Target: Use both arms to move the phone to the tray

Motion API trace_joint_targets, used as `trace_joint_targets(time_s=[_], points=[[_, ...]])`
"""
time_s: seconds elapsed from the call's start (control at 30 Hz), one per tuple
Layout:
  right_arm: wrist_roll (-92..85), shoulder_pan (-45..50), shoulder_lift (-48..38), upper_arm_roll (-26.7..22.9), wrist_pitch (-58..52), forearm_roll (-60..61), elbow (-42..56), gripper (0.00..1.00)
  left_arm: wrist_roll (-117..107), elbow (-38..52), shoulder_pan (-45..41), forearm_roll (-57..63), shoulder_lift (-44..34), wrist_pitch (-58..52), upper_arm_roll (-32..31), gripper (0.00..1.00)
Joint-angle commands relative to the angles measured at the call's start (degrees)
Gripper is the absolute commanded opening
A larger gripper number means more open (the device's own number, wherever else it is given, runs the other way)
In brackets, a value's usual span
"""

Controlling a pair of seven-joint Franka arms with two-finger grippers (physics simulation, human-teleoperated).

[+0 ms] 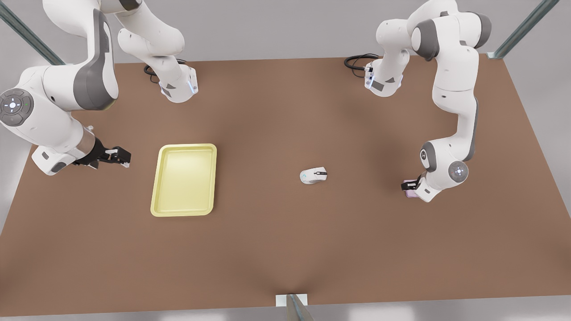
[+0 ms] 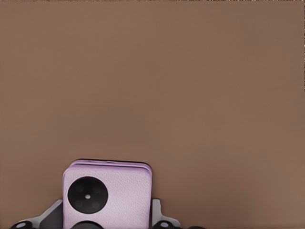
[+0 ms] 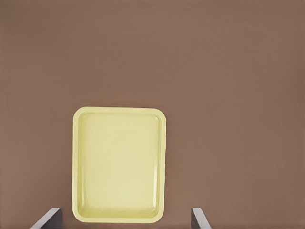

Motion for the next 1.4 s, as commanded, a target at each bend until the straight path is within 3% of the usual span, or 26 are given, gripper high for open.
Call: trace_joint_targets(time_s=[0.0, 0.23, 0.37, 0.4, 0.5, 0.57, 0.7, 0.8, 1.0, 1.03, 1.07, 1.17, 1.2, 1.27, 1.33, 1.37], points=[[0.14, 0.0, 0.41, 0.01, 1.04, 0.05, 0.07, 1.0, 3.02, 0.1, 0.0, -0.06, -0.13, -0.05, 0.0, 0.77], [0.14, 0.0, 0.68, 0.01, 1.04, 0.05, 0.42, 1.0, 0.83, 0.54, -0.61, -0.14, -0.66, -0.31, -0.26, 0.78], [0.22, 0.0, 0.68, 0.01, 1.04, 0.05, 0.42, 1.0, -22.19, 4.14, -13.25, -0.49, -1.8, -2.07, -1.23, 0.78], [0.14, 0.0, 0.68, 0.01, 1.04, 0.05, 0.42, 1.0, -31.86, 6.86, -18.62, -0.58, -1.27, -3.91, -1.75, 0.78], [0.14, 0.0, 0.68, 0.01, 1.04, 0.05, 0.42, 1.0, -58.93, 30.59, -33.39, -0.67, 7.95, -22.01, -1.85, 0.78], [0.14, 0.0, 0.68, 0.01, 1.04, -0.04, 0.42, 1.0, -70.72, 38.06, -40.42, -2.6, 12.87, -25.1, -2.02, 0.78], [0.14, 0.0, 0.68, 0.01, 1.04, -0.04, 0.42, 1.0, -75.73, 41.75, -43.15, -3.31, 16.04, -23.69, -3.08, 0.78], [0.14, 0.0, 0.68, 0.01, 1.13, -0.04, 0.42, 1.0, -77.76, 49.58, -42.89, -3.4, 22.54, -19.83, -3.34, 0.78], [0.22, 0.0, 0.68, 0.01, 1.13, -0.04, 0.42, 1.0, -77.32, 53.01, -43.76, -3.31, 27.2, -17.54, -4.48, 0.79], [0.14, 0.0, 0.68, 0.01, 1.13, -0.04, 0.42, 1.0, -76.97, 53.1, -43.77, -3.31, 27.29, -17.54, -4.48, 0.93], [0.22, 0.0, 0.68, 0.01, 1.13, -0.04, 0.42, 1.0, -76.96, 53.1, -43.77, -3.22, 27.21, -17.54, -4.48, 1.0], [0.22, 0.0, 0.68, 0.01, 1.13, -0.04, 0.42, 1.0, -76.96, 53.01, -43.15, -3.13, 24.75, -18.86, -4.31, 1.0], [0.14, 0.0, 0.68, 0.01, 1.13, -0.04, 0.42, 1.0, -75.04, 53.01, -41.4, -2.87, 20.54, -25.25, -3.69, 1.0], [0.14, 0.0, 0.68, 0.01, 1.13, -0.04, 0.42, 1.0, -44.91, 53.1, -27.87, 1.26, 2.08, -54.7, -2.73, 1.0], [0.14, 0.0, 1.91, 0.01, 1.04, 0.05, 1.03, 1.0, -17.14, 53.1, -20.48, 8.11, -5.75, -64.64, 2.63, 1.0], [0.14, 0.0, 2.78, 0.01, 2.09, 1.98, 1.03, 1.0, -10.26, 53.01, -18.98, 8.29, -5.84, -66.05, 5.1, 1.0]])
